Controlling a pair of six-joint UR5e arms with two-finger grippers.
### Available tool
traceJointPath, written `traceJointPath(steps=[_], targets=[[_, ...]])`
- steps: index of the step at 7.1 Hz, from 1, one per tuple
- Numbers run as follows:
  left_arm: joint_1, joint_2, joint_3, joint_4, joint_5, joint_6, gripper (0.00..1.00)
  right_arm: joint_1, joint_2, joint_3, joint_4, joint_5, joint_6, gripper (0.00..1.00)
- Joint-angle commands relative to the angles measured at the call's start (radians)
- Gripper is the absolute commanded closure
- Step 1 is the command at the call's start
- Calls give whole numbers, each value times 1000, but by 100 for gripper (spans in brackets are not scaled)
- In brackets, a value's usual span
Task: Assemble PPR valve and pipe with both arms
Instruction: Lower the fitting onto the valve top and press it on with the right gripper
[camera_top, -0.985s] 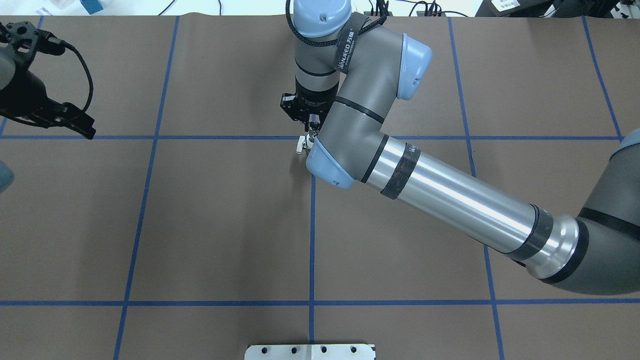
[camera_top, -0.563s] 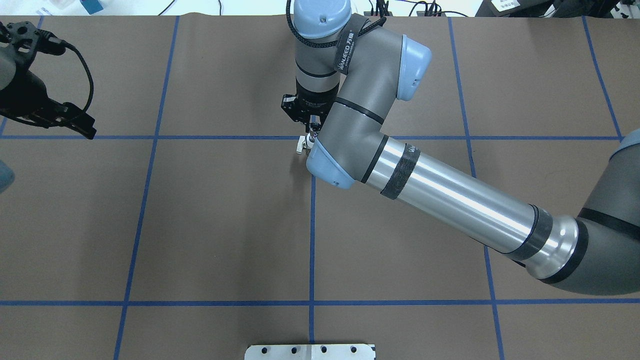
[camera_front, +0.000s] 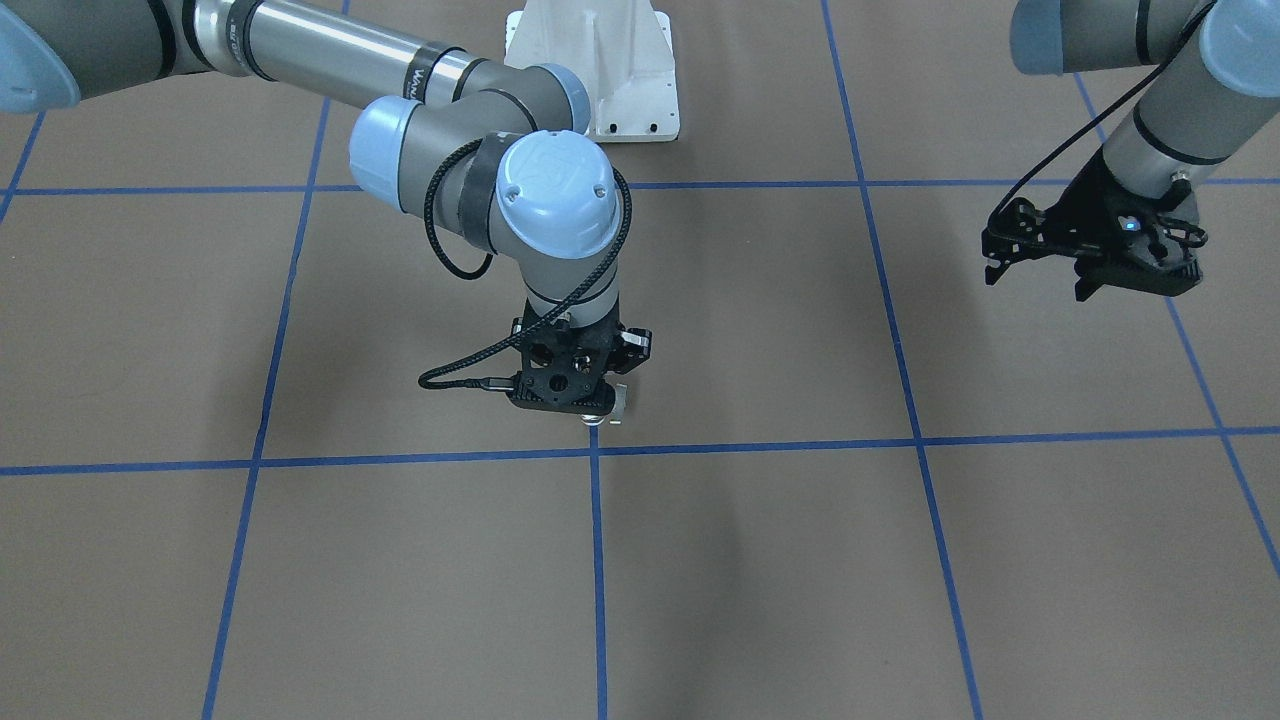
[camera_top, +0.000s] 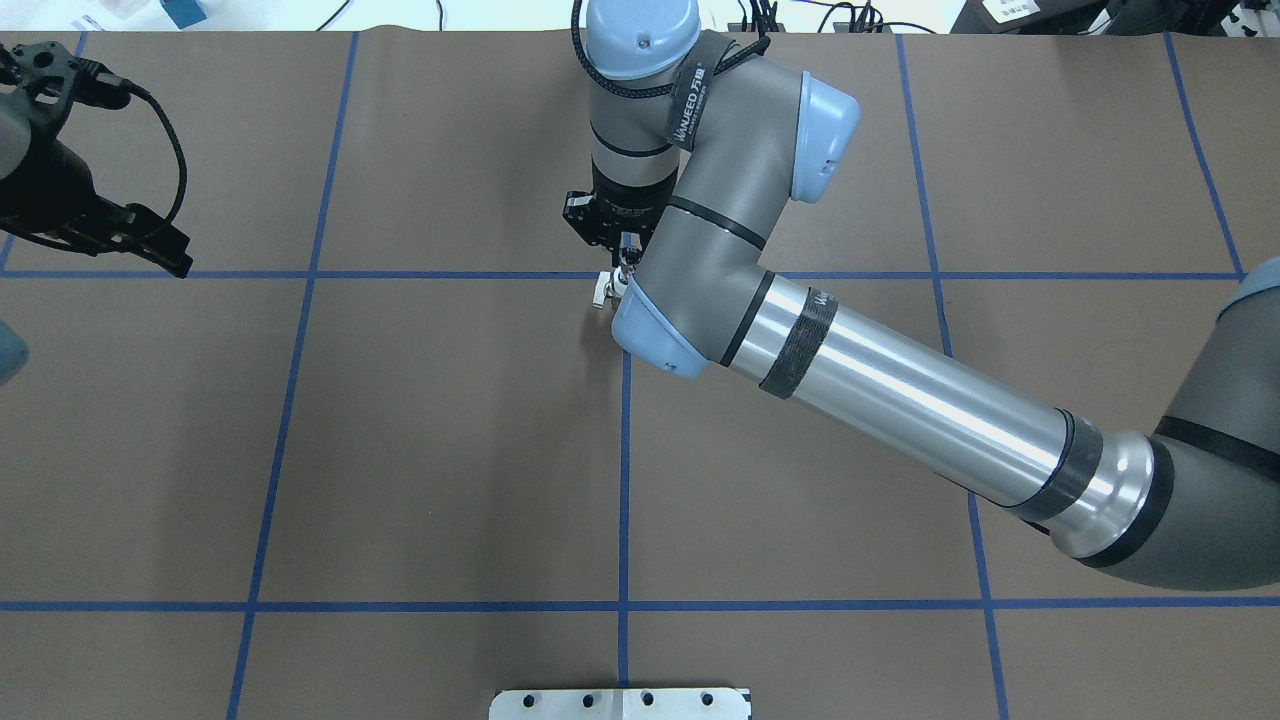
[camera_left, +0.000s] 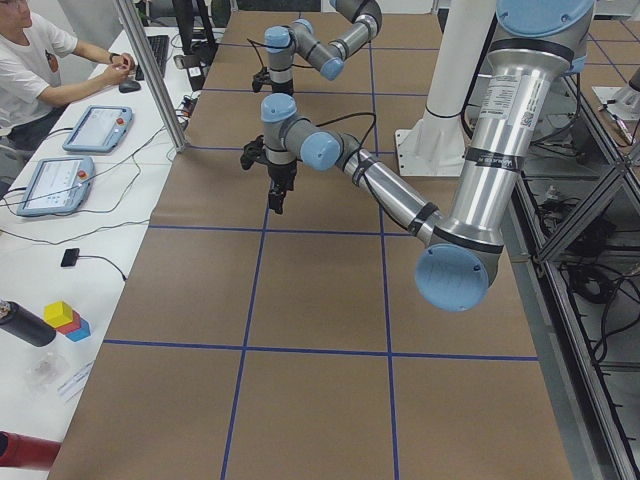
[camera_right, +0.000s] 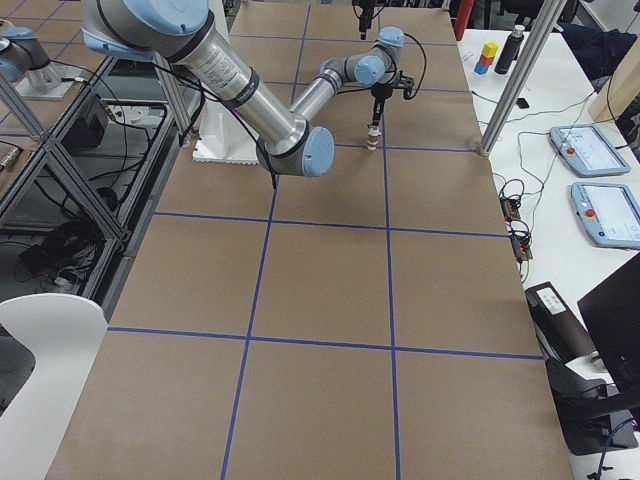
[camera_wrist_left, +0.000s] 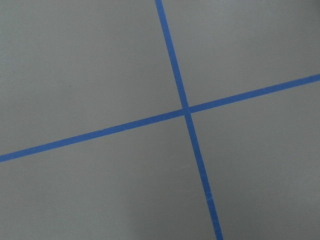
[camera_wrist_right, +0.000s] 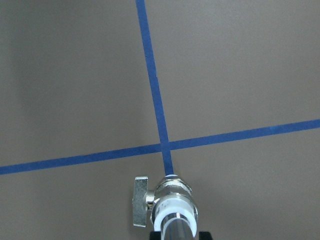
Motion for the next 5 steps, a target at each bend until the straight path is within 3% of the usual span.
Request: traceJointPath(steps=[1, 4, 5], targets=[[0, 0, 0, 1, 0, 0, 1, 0, 0, -4, 0, 0, -4, 100], [0, -2, 0, 1, 0, -2, 1, 0, 2, -6, 0, 0, -6, 99], [0, -2, 0, 1, 0, -2, 1, -2, 0, -6, 0, -2, -6, 89]])
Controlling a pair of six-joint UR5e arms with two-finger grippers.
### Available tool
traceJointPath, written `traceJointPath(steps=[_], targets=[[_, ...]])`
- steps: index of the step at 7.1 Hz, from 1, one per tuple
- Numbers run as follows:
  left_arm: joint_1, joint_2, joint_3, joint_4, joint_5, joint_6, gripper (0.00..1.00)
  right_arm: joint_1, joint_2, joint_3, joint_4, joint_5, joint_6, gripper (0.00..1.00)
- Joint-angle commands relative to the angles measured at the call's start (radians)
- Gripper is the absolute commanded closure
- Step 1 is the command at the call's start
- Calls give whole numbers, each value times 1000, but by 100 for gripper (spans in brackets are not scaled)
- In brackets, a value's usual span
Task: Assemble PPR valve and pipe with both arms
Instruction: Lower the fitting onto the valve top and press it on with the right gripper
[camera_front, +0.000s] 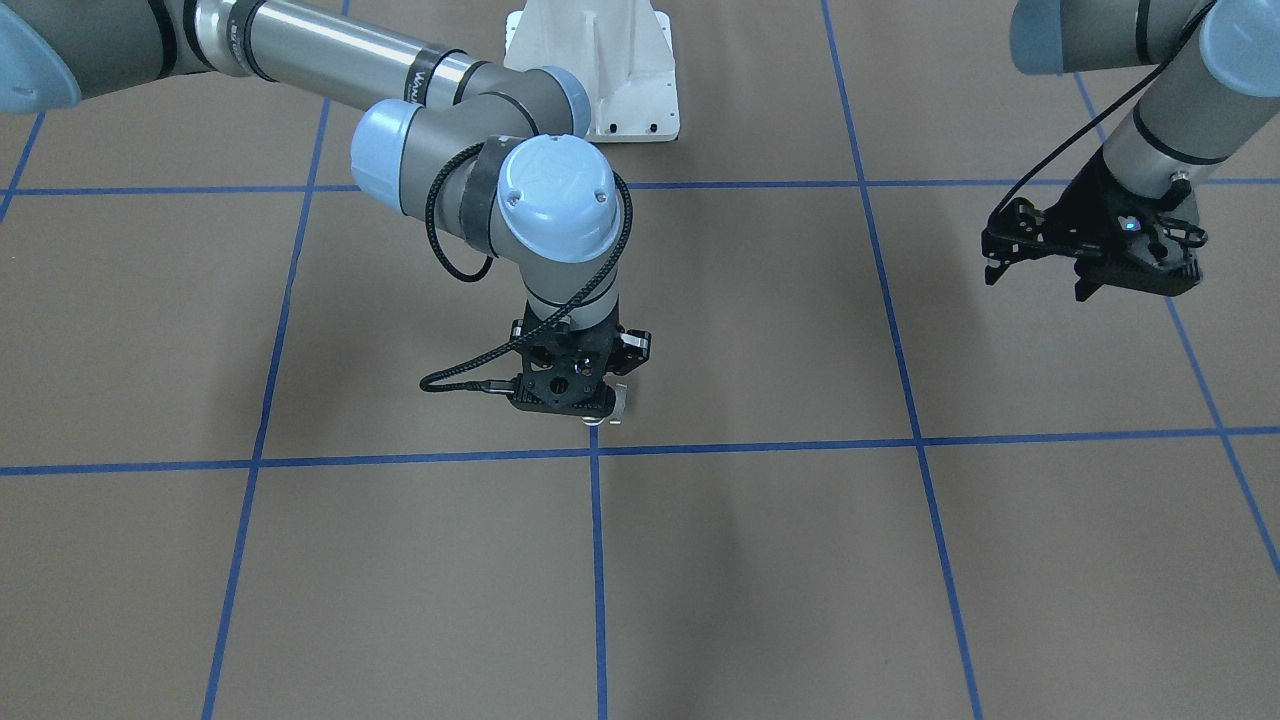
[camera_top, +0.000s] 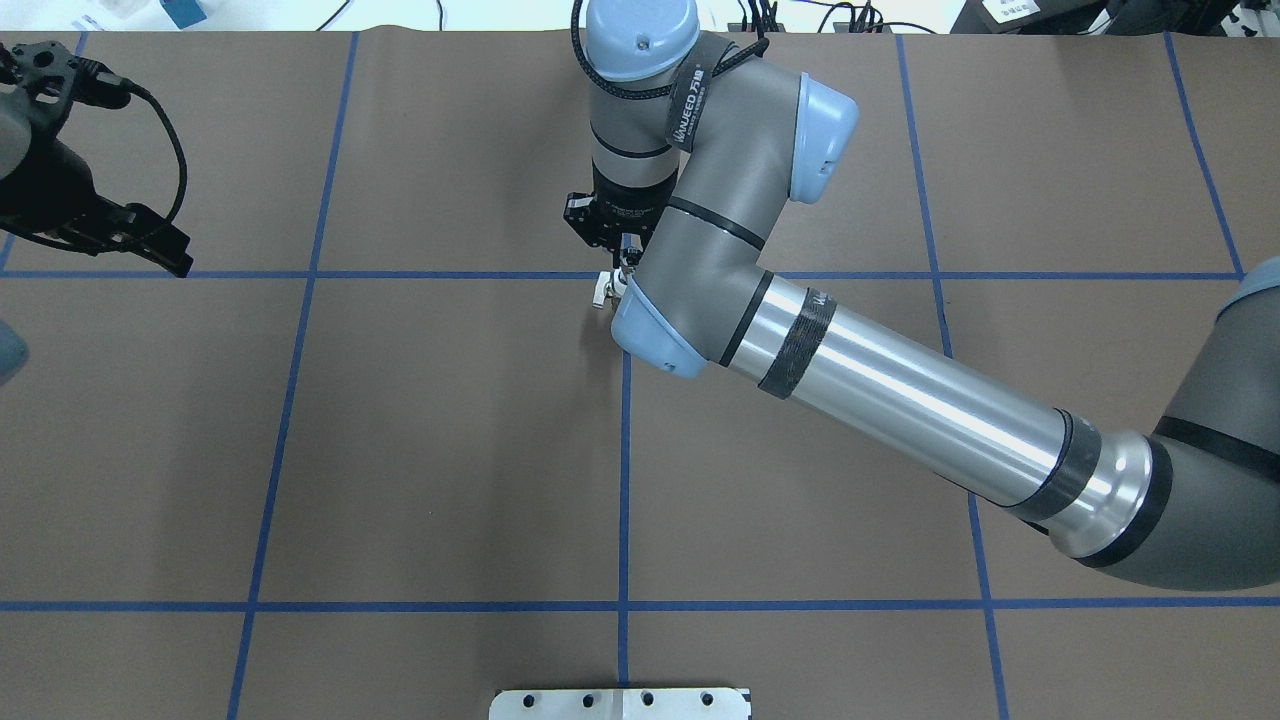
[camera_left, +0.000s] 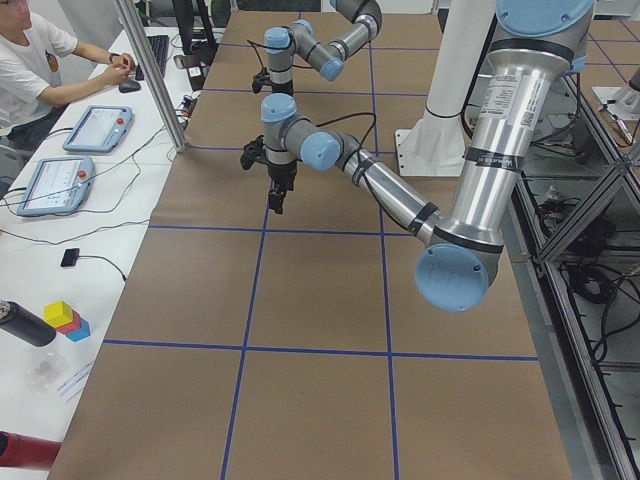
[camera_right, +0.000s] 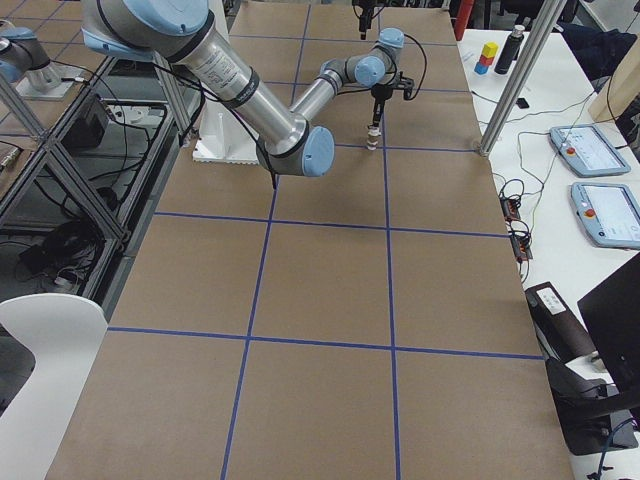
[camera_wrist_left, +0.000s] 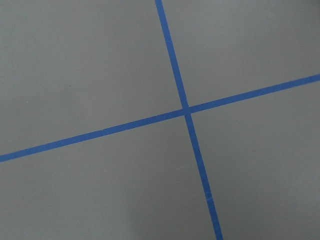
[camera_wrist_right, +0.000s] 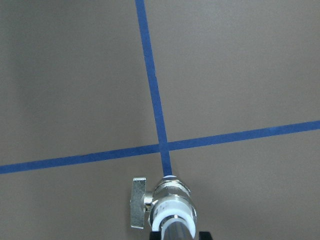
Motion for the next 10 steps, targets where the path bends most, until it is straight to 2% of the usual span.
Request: traceJointPath(steps=[1, 3, 6, 8, 10], targets=[[0, -1, 0, -1, 0, -1, 1, -1, -1, -3, 0, -1, 0, 84], [0, -1, 0, 0, 0, -1, 1, -1, 1, -11, 12, -1, 1, 76], [0, -1, -8, 0, 0, -13, 1, -2, 1, -11, 14, -1, 3, 57], [0, 1, -9, 0, -2, -13, 1, -2, 1, -11, 12, -1, 5, 51], [0, 4, -14, 0, -2, -13, 1, -2, 1, -11, 12, -1, 6, 51]])
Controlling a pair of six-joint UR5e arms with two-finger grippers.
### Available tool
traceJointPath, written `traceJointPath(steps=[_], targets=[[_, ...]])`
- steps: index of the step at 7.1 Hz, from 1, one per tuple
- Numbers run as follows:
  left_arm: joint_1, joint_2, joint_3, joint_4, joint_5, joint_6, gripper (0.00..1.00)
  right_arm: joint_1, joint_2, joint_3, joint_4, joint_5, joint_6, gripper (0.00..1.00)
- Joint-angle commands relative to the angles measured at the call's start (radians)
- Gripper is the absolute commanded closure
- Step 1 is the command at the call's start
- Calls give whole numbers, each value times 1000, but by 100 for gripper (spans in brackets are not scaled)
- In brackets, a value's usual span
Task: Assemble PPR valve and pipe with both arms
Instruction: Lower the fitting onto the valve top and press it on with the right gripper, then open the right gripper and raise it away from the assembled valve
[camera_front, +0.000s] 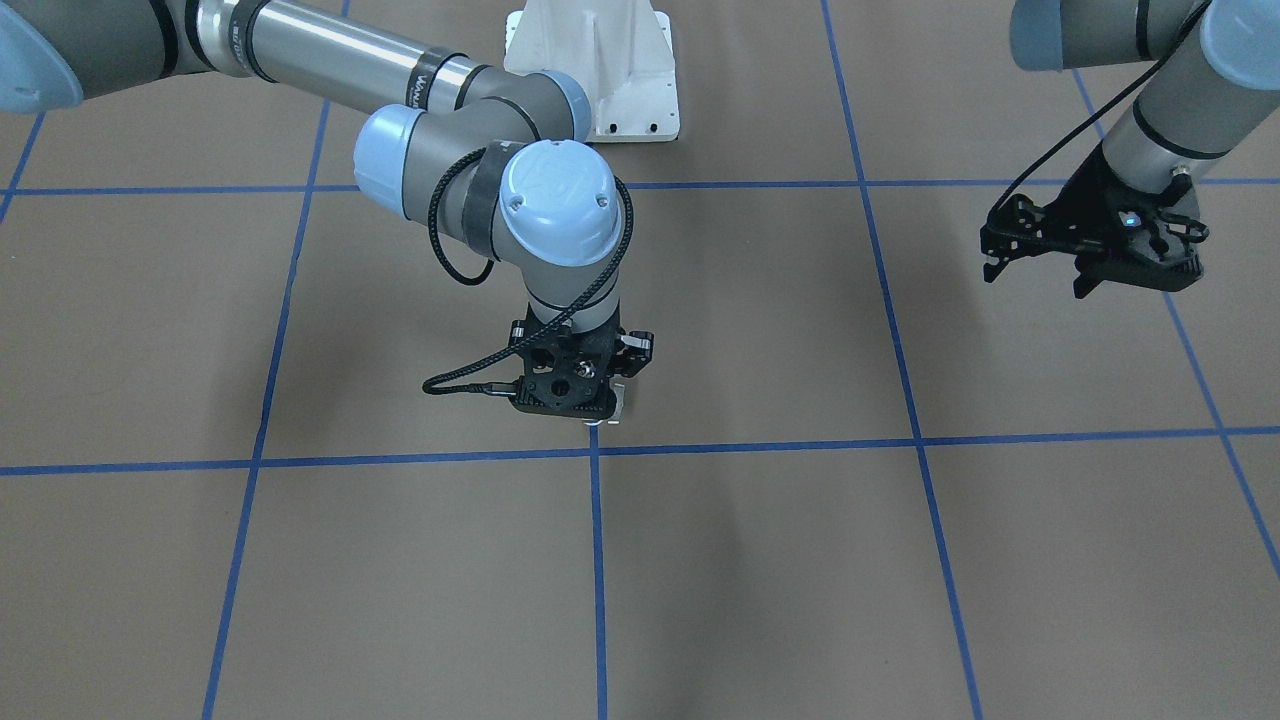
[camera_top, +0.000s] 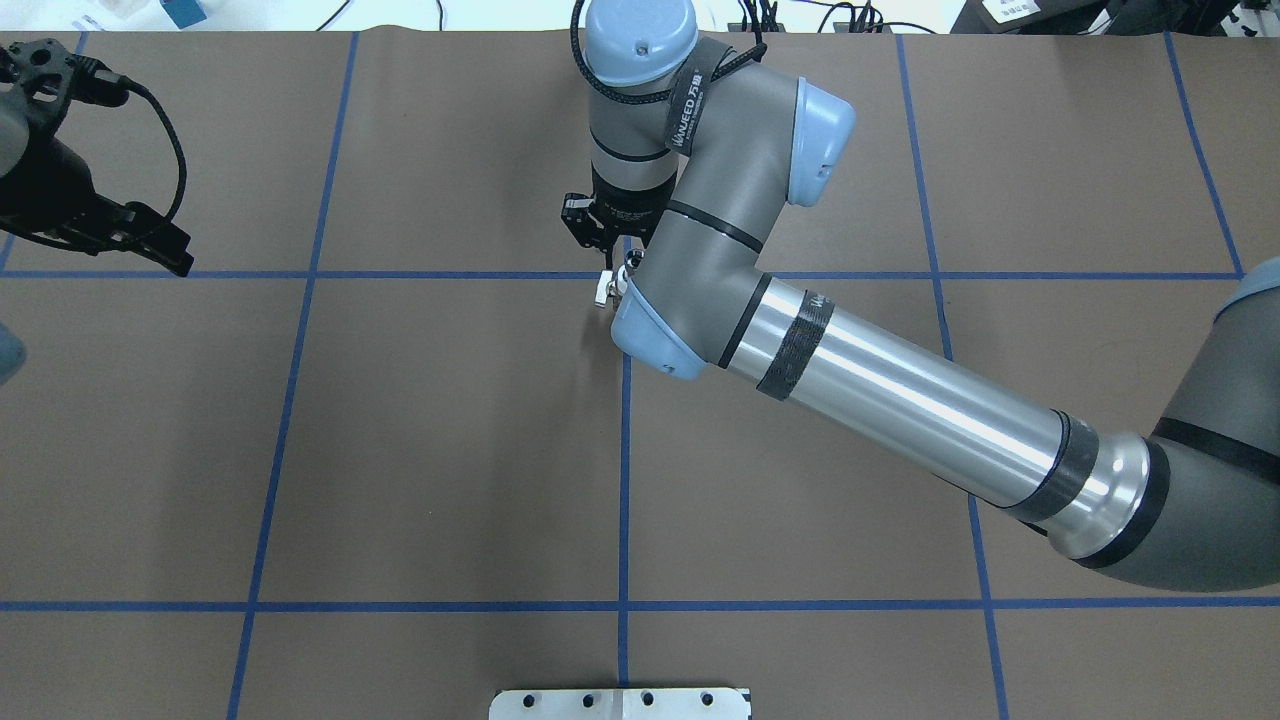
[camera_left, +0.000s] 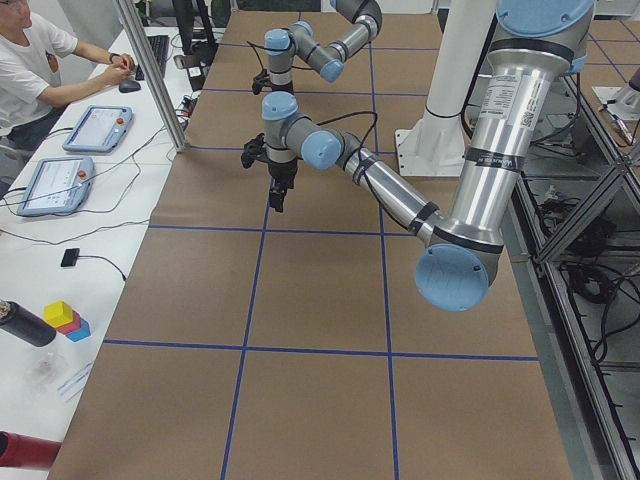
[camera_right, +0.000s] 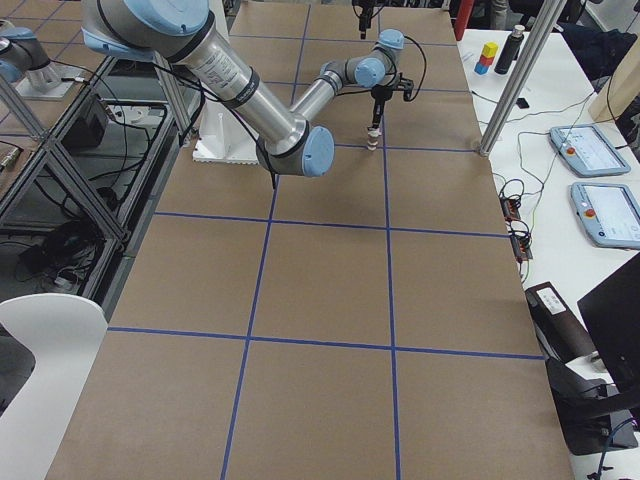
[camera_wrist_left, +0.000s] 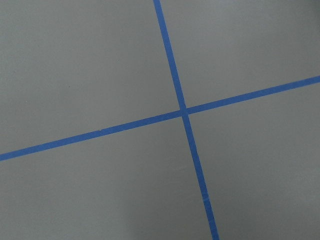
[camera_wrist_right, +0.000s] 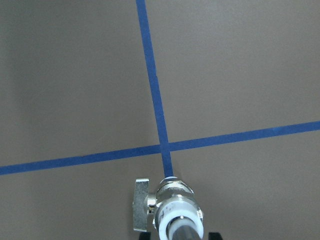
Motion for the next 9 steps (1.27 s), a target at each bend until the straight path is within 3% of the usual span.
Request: traceJointPath(steps=[1, 5, 7, 9], targets=[[0, 2, -3, 0, 0, 0, 1, 0, 0, 0, 0, 0, 4, 52], [0, 1, -4, 0, 0, -8, 1, 0, 2, 0, 1, 0, 5, 52], [0, -1, -4, 0, 0, -8, 1, 0, 9, 0, 1, 0, 5, 37], [0, -1, -4, 0, 0, -8, 1, 12, 9, 18, 12, 3, -2, 35]])
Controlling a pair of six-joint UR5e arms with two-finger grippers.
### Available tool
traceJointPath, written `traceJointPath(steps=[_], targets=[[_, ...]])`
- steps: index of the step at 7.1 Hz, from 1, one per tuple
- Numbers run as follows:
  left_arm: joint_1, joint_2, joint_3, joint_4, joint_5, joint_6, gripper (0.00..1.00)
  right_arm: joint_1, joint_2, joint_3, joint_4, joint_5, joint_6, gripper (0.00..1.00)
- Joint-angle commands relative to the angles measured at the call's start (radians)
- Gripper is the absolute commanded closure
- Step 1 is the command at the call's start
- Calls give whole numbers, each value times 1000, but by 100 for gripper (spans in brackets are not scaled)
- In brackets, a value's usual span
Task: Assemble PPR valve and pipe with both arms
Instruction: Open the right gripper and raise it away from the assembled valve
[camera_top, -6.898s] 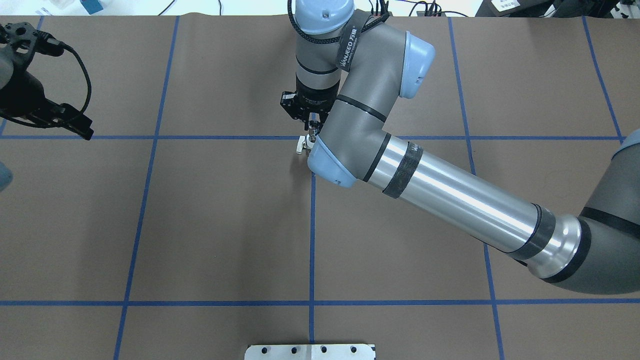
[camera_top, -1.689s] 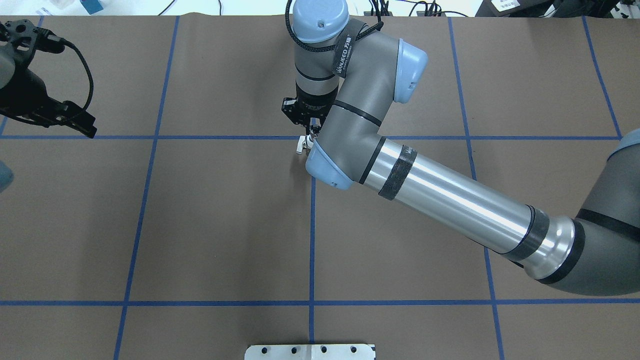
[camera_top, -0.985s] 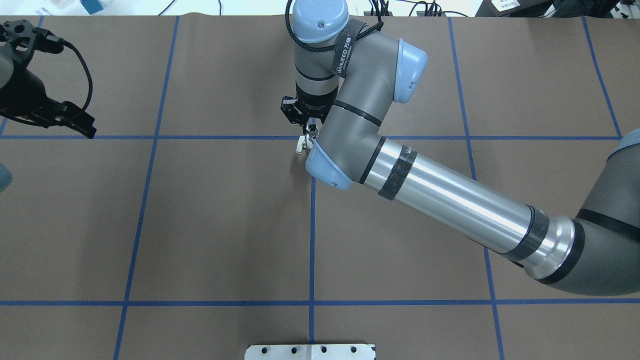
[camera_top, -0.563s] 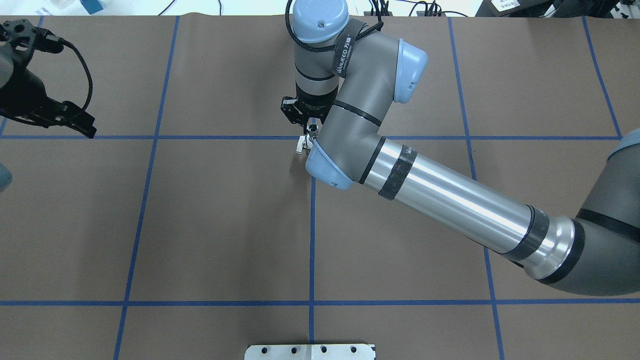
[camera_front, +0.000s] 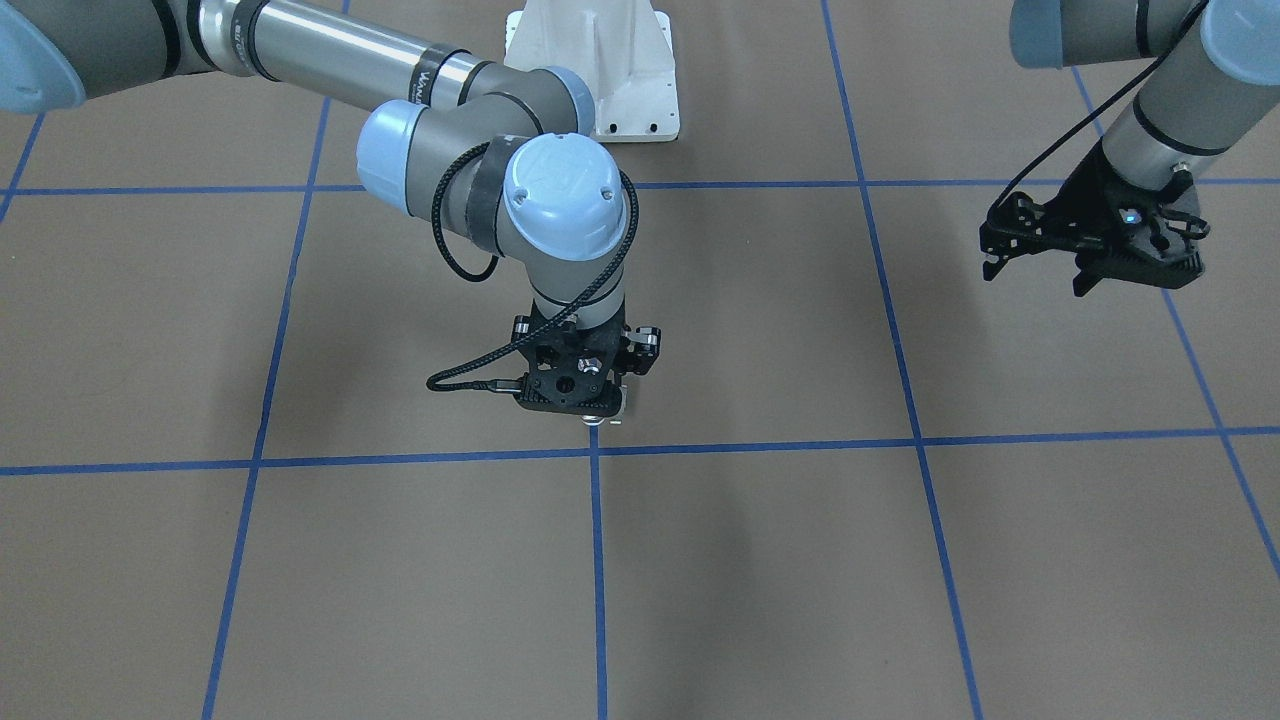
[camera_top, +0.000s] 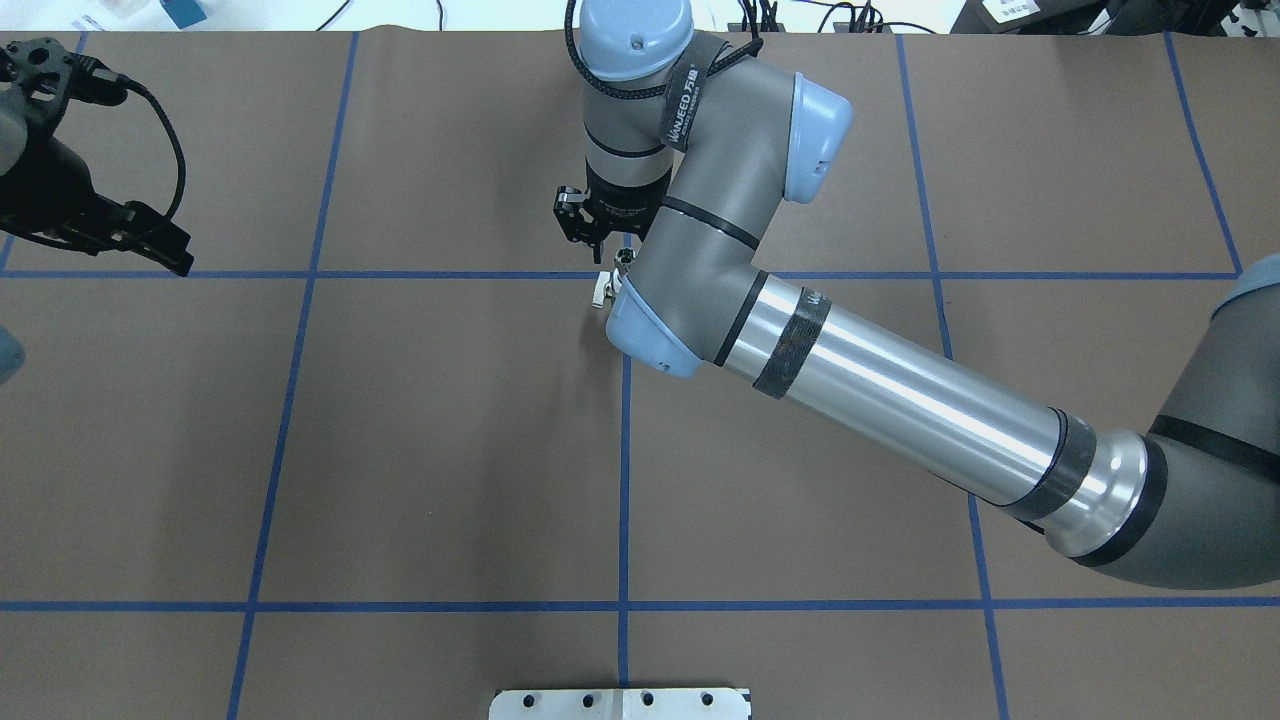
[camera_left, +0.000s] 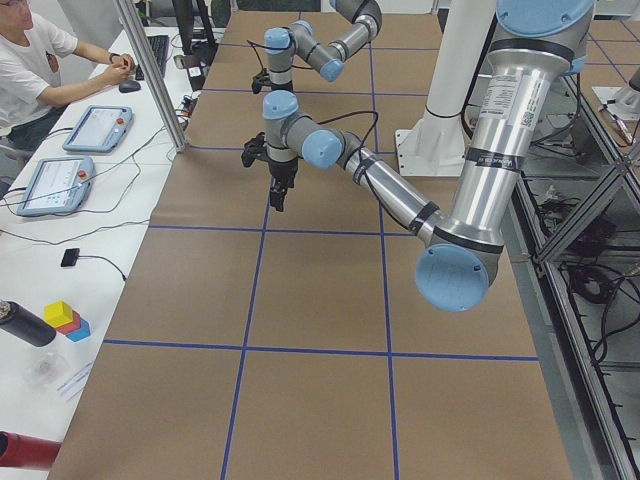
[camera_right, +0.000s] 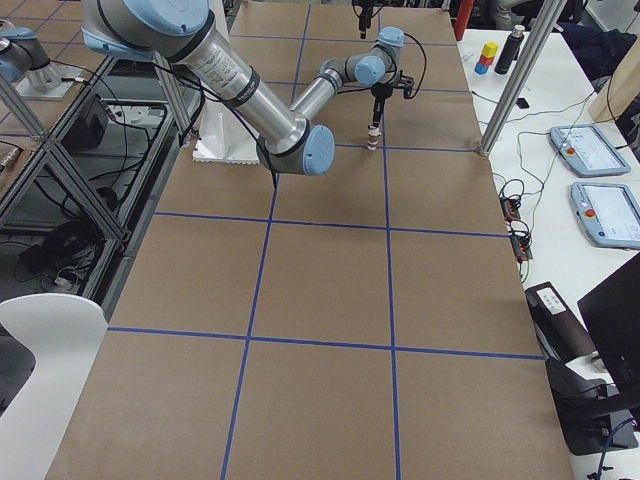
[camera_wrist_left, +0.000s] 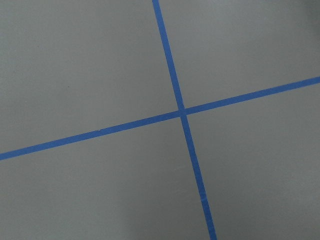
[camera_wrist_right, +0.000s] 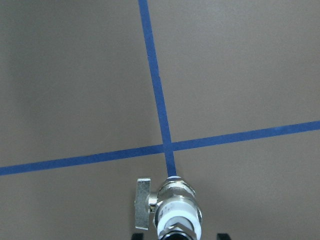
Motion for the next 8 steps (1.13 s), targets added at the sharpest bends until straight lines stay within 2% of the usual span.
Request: traceJointPath(steps=[1, 2, 3, 4, 6, 8], targets=[[0, 1, -6, 0, 0, 0, 1, 27, -4, 41, 10, 12, -2, 33], [-3, 1, -11, 2, 0, 1, 1, 54, -59, 129, 4, 36, 0, 24], [-9, 4, -12, 2, 0, 12, 1, 87, -197, 285, 5, 56, -9, 18], [-32, 21, -12, 0, -2, 21, 1, 140, -347, 428, 8, 64, -35, 1], [-86, 79, -9, 0, 0, 139, 1, 255, -566, 567, 8, 108, -234, 1], [-176, 149, 5, -3, -3, 291, 1, 391, -768, 645, 14, 154, -457, 1]])
